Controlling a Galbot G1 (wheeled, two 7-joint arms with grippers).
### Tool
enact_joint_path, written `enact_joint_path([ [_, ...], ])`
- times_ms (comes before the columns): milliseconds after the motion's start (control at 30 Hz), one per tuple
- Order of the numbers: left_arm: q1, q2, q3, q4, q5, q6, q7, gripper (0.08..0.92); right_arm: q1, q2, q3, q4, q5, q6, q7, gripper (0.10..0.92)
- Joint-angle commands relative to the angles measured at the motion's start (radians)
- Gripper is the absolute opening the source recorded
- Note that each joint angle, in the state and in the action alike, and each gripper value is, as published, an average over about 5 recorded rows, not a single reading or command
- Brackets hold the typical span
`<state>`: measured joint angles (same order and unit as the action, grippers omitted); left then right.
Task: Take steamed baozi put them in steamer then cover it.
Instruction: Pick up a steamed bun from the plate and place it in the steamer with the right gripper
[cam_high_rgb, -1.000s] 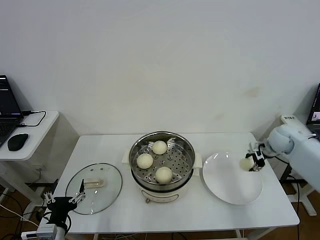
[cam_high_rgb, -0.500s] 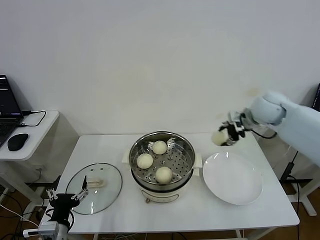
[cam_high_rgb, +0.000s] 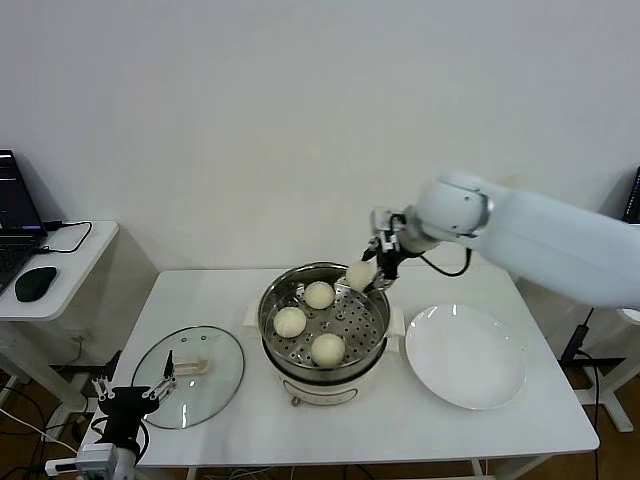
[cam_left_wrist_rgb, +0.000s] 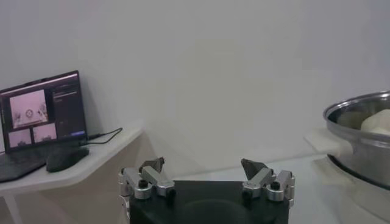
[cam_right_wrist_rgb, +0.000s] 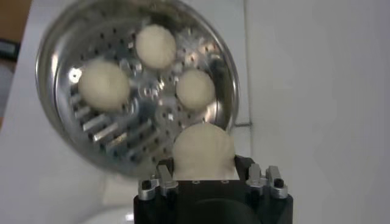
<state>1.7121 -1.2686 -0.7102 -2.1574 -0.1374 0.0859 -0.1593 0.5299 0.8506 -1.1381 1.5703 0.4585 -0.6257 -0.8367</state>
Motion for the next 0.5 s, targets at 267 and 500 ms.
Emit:
enact_joint_path([
  [267,-0.003,-0.002,-0.003,0.007,-0.002,-0.002,0.0,0.823,-0.091,0.127,-0.093,-0.041,0.075,-0.102,0.118,0.619],
  [500,-0.005,-0.001,-0.001,0.009,-0.001,-0.002,0.0,0.823,-0.112,0.11,-0.098,-0.052,0.03,-0.102,0.113,0.619],
])
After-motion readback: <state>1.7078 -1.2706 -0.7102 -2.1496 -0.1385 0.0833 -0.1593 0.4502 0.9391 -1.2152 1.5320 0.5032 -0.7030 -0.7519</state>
